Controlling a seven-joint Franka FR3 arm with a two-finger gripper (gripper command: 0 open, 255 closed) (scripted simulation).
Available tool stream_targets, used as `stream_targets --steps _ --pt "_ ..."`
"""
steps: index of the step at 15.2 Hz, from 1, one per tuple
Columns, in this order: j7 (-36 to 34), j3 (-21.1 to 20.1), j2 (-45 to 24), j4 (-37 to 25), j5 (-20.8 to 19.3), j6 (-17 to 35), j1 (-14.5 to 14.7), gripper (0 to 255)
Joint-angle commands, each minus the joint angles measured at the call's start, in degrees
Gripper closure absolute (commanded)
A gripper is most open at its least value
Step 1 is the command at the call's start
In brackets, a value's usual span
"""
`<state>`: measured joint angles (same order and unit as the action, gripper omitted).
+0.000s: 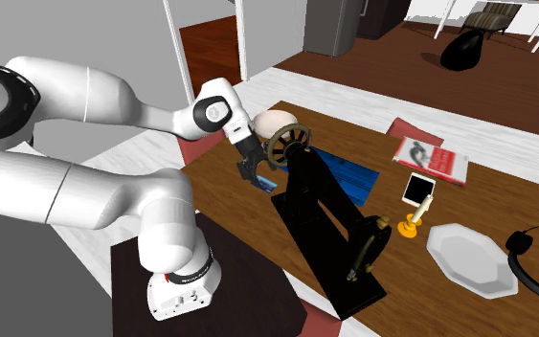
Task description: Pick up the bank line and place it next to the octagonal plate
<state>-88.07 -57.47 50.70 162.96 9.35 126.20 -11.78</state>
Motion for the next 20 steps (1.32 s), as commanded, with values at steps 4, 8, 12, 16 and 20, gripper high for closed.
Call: stream_targets --steps 4,8,12,16,20 --pt "-0.84 -2.40 -2.52 2.05 -0.16 5.25 -2.89 0" --pt "-0.91 -2.69 -2.84 2.28 -0.21 5.89 -3.25 0" --pt "-0.91 -2.69 -2.84 2.28 -0.21 5.89 -3.25 0" --pt "-0.91 -2.68 -2.84 2.28 -0.21 5.88 -3.25 255" --pt "-0.91 -2.69 -2.85 2.27 -0.21 5.89 -3.26 255"
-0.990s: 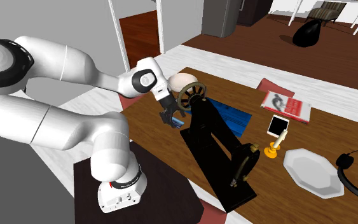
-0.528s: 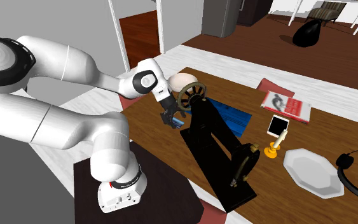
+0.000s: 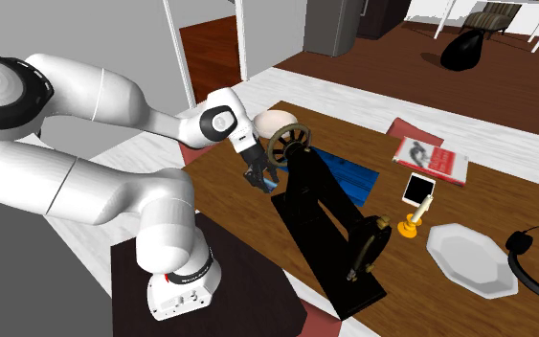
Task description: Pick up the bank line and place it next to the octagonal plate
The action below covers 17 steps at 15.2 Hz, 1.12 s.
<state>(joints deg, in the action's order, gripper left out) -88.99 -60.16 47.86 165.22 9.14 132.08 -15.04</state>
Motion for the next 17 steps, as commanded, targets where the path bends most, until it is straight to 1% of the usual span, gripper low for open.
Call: stream_targets --steps 1,3,9,17 --pt "0.00 -0.01 -0.01 0.00 0.00 0.00 0.00 255" --pt "0.00 0.00 0.00 0.02 0.00 0.01 0.00 255" --pt "2.75 4.55 3.45 -1.92 -0.82 -5.44 2.00 255" --pt "5.97 9.53 6.98 -5.28 -2.42 -12.04 3.11 255"
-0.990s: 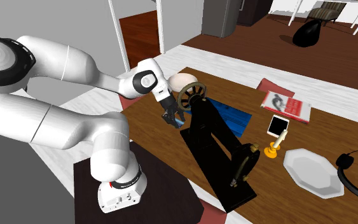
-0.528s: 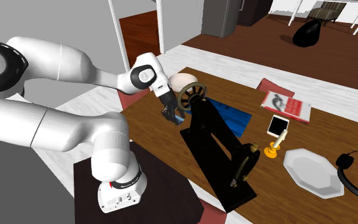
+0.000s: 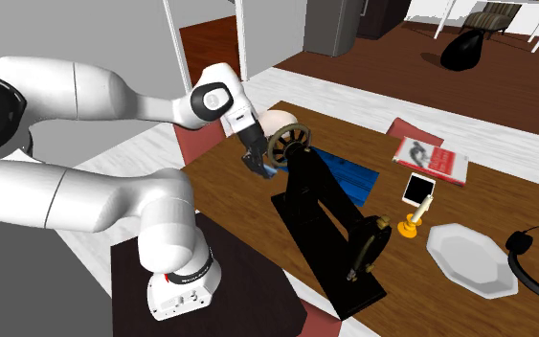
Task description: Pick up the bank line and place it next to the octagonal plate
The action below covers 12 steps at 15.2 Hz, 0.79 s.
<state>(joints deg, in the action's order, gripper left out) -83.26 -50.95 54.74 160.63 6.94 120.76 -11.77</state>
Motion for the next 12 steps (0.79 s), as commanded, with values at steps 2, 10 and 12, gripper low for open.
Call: stream_targets --steps 2,10,12 --pt "0.92 1.33 0.73 -1.57 -0.63 -2.11 -0.08 255" --pt "10.70 9.19 -3.04 2.42 -7.28 9.99 -10.31 255" --pt "12.93 10.79 -4.99 2.50 -9.12 13.27 -13.64 255"
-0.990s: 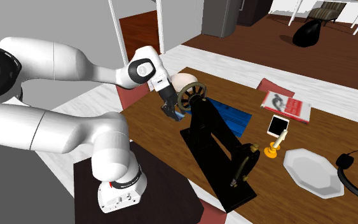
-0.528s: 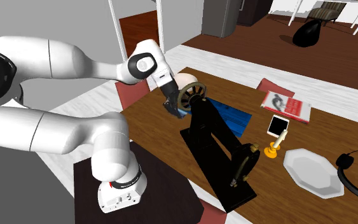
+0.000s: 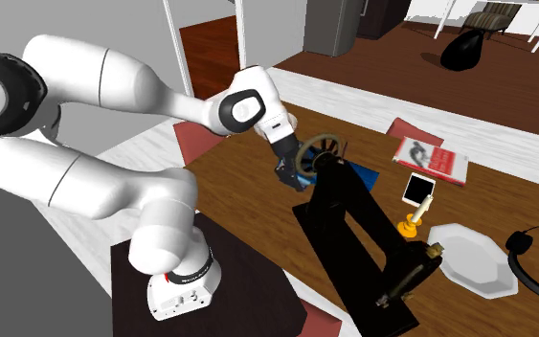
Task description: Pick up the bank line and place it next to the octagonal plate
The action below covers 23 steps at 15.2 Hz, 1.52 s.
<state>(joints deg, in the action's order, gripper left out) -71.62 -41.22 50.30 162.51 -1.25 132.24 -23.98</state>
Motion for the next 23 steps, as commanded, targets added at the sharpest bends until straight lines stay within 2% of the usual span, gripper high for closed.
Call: stream_targets --steps 1,7,13,19,23 --pt "2.35 1.80 -1.67 0.51 -1.89 3.43 -3.17 255" --pt "7.68 4.97 -10.15 -2.15 -8.04 12.65 -14.28 255" --pt "10.87 5.71 -20.59 -8.05 -14.97 19.58 -25.72 255" --pt "11.51 4.07 -32.09 -16.79 -23.33 23.07 -36.77 255" --pt "10.30 2.67 -40.50 -24.08 -30.37 23.07 -42.78 255"
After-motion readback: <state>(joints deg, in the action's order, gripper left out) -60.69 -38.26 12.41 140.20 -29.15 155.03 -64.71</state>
